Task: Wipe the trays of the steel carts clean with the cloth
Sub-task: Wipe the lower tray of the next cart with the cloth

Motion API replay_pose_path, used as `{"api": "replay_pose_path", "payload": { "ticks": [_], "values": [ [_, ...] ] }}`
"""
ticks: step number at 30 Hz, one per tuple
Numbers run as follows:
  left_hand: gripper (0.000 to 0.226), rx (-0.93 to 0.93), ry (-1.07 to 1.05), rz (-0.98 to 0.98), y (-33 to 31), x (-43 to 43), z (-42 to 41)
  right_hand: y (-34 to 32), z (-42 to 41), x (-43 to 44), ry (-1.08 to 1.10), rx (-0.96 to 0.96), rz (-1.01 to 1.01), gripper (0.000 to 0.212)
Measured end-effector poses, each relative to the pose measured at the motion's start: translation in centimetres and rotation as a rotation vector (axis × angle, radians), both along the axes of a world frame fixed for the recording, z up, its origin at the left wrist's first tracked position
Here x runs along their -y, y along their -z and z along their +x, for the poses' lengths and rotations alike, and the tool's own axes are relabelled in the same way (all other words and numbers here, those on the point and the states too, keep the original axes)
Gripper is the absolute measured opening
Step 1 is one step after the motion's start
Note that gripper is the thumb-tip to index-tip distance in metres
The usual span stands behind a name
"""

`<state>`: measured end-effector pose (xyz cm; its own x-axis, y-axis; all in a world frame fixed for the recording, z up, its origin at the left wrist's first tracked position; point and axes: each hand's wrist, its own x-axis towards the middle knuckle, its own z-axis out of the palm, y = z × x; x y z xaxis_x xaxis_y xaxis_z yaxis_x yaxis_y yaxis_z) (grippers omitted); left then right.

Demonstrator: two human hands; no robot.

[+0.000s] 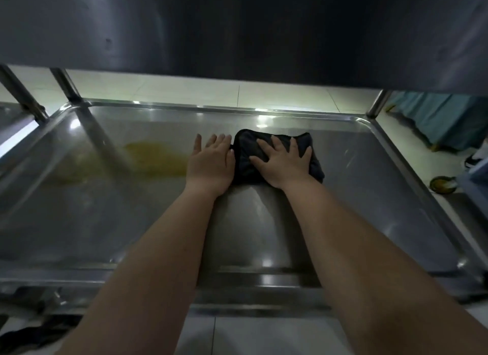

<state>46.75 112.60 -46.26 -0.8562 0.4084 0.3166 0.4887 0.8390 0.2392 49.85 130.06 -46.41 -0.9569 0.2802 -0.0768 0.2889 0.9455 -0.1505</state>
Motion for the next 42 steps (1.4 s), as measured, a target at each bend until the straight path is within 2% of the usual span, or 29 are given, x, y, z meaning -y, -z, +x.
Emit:
{"api": "replay_pose_path", "payload": {
  "ticks": [3, 6, 9, 12, 15, 17, 21, 23, 25, 27, 28, 30, 32, 38, 42],
  "values": [
    [0.049, 0.007, -0.002, -0.026, -0.5, 0.0, 0.4, -0.1, 5.0, 1.6, -0.029, 0.033, 0.001, 0.067],
    [0.047, 0.064, 0.084, -0.03, -1.5, 0.3, 0.9, -0.1, 10.7, 3.9, -0.047, -0.002, 0.009, 0.068],
    [0.042, 0.173, 0.149, 0.224, -3.3, 1.0, 1.7, 0.0, 14.5, 6.8, -0.058, 0.036, 0.011, 0.077],
    [0.037, 0.266, 0.159, 0.385, -4.8, 3.3, 3.4, 0.1, 15.2, 9.7, -0.054, 0.084, 0.004, 0.07],
    [0.036, 0.412, 0.082, 0.539, -4.8, 7.3, 5.7, -0.3, 14.2, 13.5, -0.084, 0.089, -0.003, 0.065],
    [0.043, 0.46, 0.006, 0.602, -4.5, 10.0, 7.2, -0.5, 12.9, 16.9, -0.132, 0.082, -0.01, 0.065],
    [0.039, 0.383, -0.119, 0.637, -3.8, 12.9, 9.5, -1.3, 11.0, 21.0, -0.181, 0.177, -0.007, 0.064],
    [0.04, 0.307, -0.135, 0.662, -4.0, 13.1, 10.7, -1.6, 11.0, 20.2, -0.21, 0.147, -0.117, 0.064],
    [0.04, 0.265, -0.079, 0.591, -4.4, 12.4, 11.8, -2.2, 11.1, 17.6, -0.182, 0.008, -0.227, 0.06],
    [0.044, 0.284, 0.02, 0.353, -4.1, 11.0, 12.6, -2.9, 10.5, 14.0, -0.072, -0.152, -0.177, 0.052],
    [0.05, 0.324, 0.048, 0.216, -3.7, 10.2, 13.1, -3.3, 9.8, 12.1, -0.019, -0.173, -0.146, 0.051],
    [0.062, 0.399, 0.02, -0.044, -2.5, 8.8, 13.9, -3.9, 7.8, 9.3, 0.036, -0.099, -0.146, 0.052],
    [0.072, 0.373, -0.038, -0.212, -1.1, 8.0, 14.1, -3.6, 5.8, 7.8, 0.04, -0.008, -0.147, 0.053],
    [0.078, 0.279, -0.1, -0.261, 0.8, 7.3, 12.3, -0.9, 4.8, 6.6, 0.0, -0.045, -0.035, 0.05],
    [0.076, 0.316, -0.081, -0.299, 0.6, 6.9, 7.4, -0.3, 4.8, 6.7, -0.023, -0.069, 0.0, 0.05]
  ]
}}
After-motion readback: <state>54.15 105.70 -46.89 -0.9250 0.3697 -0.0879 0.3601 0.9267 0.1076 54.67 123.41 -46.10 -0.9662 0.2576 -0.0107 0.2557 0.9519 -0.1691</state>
